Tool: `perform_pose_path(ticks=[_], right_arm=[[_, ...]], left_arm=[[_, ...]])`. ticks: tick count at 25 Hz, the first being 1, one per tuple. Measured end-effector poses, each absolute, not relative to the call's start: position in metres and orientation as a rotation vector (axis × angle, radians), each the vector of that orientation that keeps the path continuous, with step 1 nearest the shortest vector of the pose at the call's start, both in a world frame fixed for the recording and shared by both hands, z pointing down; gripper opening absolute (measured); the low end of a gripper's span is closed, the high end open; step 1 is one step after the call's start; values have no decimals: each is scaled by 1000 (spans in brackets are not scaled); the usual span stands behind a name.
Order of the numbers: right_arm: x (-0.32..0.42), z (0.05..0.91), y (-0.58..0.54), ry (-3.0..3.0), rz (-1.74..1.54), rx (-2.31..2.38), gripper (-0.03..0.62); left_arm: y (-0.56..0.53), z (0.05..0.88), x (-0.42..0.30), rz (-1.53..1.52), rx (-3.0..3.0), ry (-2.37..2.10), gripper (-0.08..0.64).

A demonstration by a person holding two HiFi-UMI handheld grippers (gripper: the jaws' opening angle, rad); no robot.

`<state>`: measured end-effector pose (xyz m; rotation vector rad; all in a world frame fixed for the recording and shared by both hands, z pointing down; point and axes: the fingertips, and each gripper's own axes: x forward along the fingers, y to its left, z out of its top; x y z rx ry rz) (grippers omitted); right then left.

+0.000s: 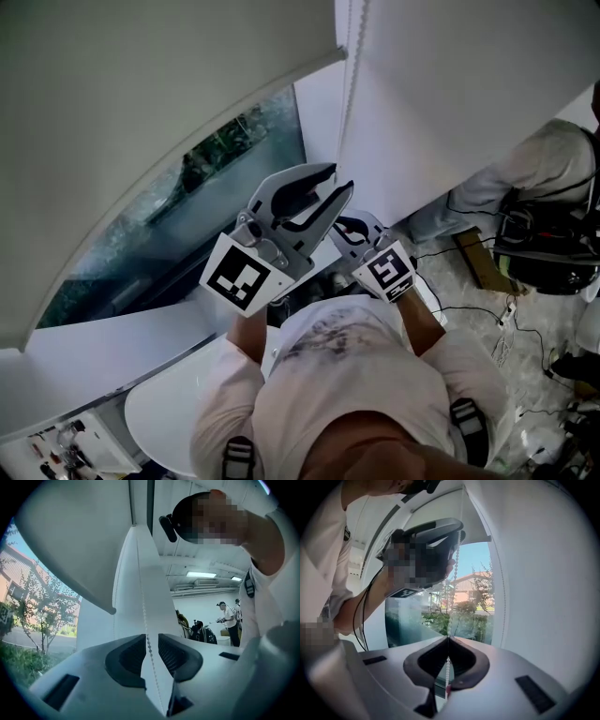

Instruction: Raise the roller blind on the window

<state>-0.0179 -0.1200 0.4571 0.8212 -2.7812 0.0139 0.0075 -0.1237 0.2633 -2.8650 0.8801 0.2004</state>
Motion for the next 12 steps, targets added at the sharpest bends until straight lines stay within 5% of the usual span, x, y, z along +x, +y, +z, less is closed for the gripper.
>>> perform_pose_path(ticks=[12], right_arm=[[-16,467,-120,-2758,18,801,61]], left_arm=[[-129,261,11,152,-2850,988,6]])
